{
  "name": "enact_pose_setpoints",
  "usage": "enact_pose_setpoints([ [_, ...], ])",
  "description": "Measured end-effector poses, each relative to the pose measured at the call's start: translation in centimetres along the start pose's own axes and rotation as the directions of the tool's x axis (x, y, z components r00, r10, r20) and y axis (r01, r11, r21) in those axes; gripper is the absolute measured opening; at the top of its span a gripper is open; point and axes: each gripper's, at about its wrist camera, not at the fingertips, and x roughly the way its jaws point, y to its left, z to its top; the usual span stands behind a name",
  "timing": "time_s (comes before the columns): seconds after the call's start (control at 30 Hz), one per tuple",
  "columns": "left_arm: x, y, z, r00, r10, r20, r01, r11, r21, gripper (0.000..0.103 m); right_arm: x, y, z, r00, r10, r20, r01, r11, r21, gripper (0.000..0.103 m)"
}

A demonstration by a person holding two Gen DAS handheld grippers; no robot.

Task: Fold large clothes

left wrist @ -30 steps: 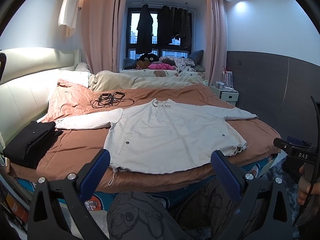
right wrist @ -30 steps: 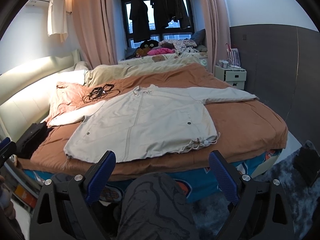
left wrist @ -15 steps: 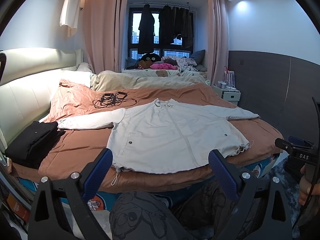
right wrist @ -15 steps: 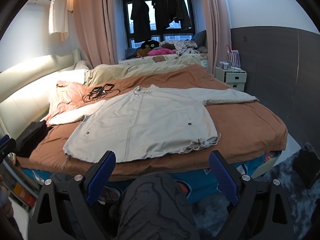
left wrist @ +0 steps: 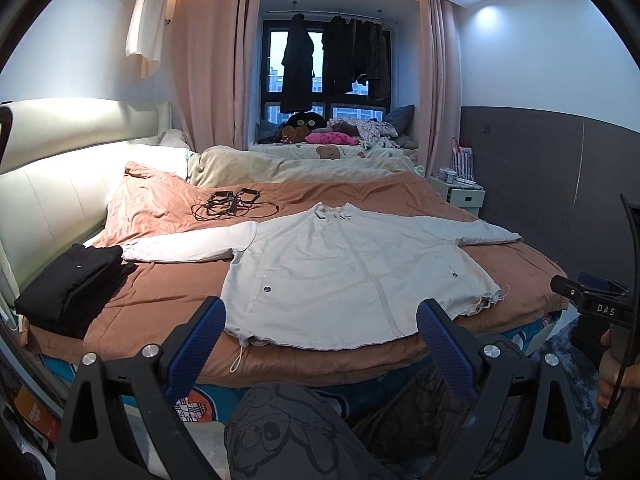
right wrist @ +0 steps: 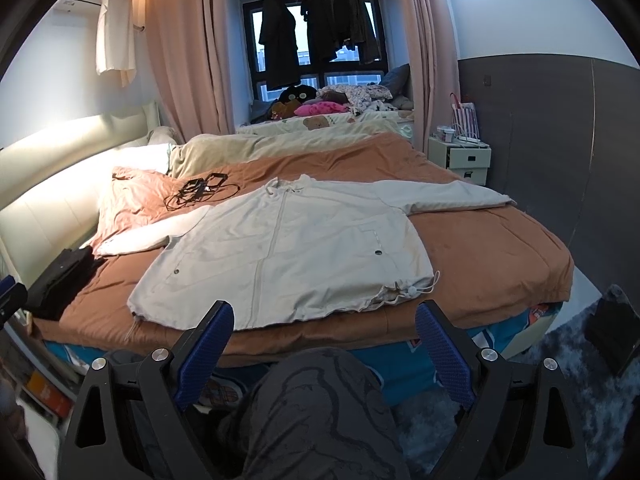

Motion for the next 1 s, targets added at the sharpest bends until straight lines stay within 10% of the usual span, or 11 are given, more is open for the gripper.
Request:
enact_pose_setpoints([
  [0.53, 4.4, 3.0, 1.6, 0.998, 0.029, -0.057, -0.031, 0.999, -0.027, 0.101, 4.9, 2.4, 2.6, 0.994, 0.054, -0.09, -0.055, 0.998, -0.002, 0.094],
  [1.0, 15.7, 12.6, 4.5, 0.98, 0.135, -0.148, -0.156, 0.978, -0.141, 0.101, 17.3, 7.7, 7.8, 0.981, 0.131, -0.139, -0.137, 0.99, -0.03, 0.093],
])
